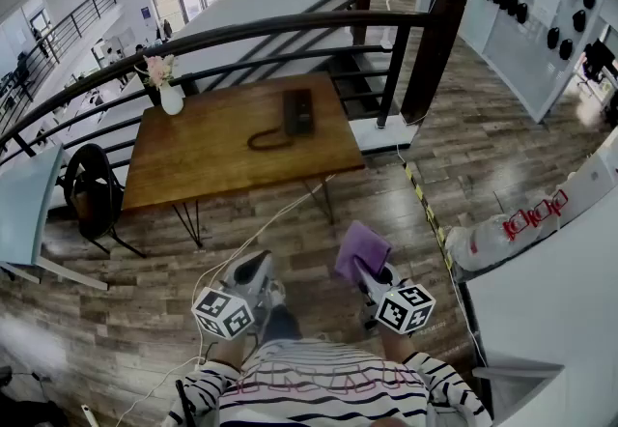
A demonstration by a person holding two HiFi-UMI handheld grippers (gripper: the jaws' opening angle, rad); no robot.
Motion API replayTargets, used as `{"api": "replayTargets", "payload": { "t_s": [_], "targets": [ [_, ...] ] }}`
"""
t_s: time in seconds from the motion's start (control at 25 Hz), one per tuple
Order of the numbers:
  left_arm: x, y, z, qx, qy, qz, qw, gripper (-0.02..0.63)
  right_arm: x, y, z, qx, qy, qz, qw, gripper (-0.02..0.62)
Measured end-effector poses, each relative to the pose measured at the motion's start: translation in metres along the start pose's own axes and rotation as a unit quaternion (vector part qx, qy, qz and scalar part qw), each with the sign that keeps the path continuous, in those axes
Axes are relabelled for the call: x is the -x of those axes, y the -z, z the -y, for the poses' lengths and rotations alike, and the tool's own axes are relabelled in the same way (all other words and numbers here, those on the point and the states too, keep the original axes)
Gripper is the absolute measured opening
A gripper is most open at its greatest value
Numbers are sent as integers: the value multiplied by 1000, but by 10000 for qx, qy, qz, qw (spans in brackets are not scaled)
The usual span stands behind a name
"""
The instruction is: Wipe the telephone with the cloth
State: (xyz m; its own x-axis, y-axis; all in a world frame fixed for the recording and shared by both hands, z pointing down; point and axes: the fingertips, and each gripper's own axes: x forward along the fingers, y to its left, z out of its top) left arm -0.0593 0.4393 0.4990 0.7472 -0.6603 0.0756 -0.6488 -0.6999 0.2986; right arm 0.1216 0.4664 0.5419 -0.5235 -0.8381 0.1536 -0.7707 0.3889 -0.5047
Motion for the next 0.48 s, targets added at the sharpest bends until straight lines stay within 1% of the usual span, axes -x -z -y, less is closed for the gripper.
{"api": "replayTargets", "payload": {
  "t_s": [0.2,0.48],
  "targets": [
    [1,5,2,41,-34,-13,10000,-2,5,3,1,-162,-52,37,9998,51],
    [-1,1,-7,100,-64,19,9999,-2,-11,0,-3,-114,-125,-19,9999,52]
  ]
}}
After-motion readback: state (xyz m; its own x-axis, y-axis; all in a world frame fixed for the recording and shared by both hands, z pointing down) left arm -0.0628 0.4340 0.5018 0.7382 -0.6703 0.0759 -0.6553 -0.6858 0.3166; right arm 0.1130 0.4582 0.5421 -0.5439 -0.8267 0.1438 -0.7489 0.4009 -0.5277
